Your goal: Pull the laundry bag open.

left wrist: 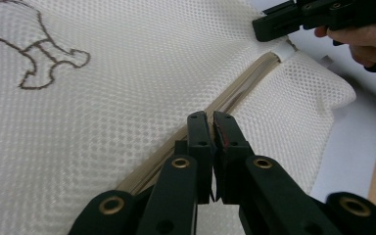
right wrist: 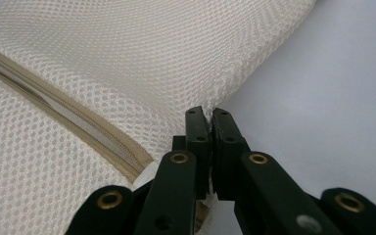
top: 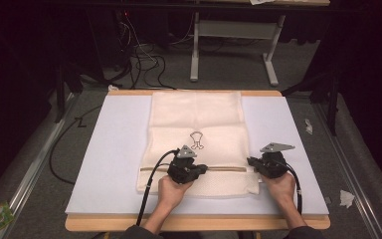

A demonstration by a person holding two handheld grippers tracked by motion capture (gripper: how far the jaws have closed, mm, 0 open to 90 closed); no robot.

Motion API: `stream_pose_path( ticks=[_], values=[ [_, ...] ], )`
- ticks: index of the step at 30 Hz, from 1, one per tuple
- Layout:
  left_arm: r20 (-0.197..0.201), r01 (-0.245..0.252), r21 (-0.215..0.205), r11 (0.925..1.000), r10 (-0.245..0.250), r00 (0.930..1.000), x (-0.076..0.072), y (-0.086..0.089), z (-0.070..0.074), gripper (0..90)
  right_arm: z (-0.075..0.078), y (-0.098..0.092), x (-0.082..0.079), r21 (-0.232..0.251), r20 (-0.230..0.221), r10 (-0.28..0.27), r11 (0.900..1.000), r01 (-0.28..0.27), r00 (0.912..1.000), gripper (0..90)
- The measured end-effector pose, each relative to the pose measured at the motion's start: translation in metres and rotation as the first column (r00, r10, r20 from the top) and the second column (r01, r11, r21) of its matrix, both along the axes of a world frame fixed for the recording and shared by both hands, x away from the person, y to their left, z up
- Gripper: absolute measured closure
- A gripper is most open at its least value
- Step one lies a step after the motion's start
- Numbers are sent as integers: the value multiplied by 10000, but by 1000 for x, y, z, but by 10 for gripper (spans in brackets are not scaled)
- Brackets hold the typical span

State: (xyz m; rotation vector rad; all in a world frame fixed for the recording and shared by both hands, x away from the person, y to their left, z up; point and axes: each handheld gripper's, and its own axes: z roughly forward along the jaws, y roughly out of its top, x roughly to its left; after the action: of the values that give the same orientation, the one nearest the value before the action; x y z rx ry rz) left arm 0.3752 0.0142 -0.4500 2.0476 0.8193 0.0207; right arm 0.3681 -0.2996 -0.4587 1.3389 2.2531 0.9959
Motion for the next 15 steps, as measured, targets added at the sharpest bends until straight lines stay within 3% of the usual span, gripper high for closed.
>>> stream_pose_path(
  ticks=[8,15],
  values=[
    [300,-137,208,9997,131,9995,-3,4,5,872,2,1,-1,24,73,35,10000,-35,10000,887],
    [276,-258,250,9994,251,9993,-5,17,10,872,0,1,-2,95,56,86,9999,-86,9999,886]
  ],
)
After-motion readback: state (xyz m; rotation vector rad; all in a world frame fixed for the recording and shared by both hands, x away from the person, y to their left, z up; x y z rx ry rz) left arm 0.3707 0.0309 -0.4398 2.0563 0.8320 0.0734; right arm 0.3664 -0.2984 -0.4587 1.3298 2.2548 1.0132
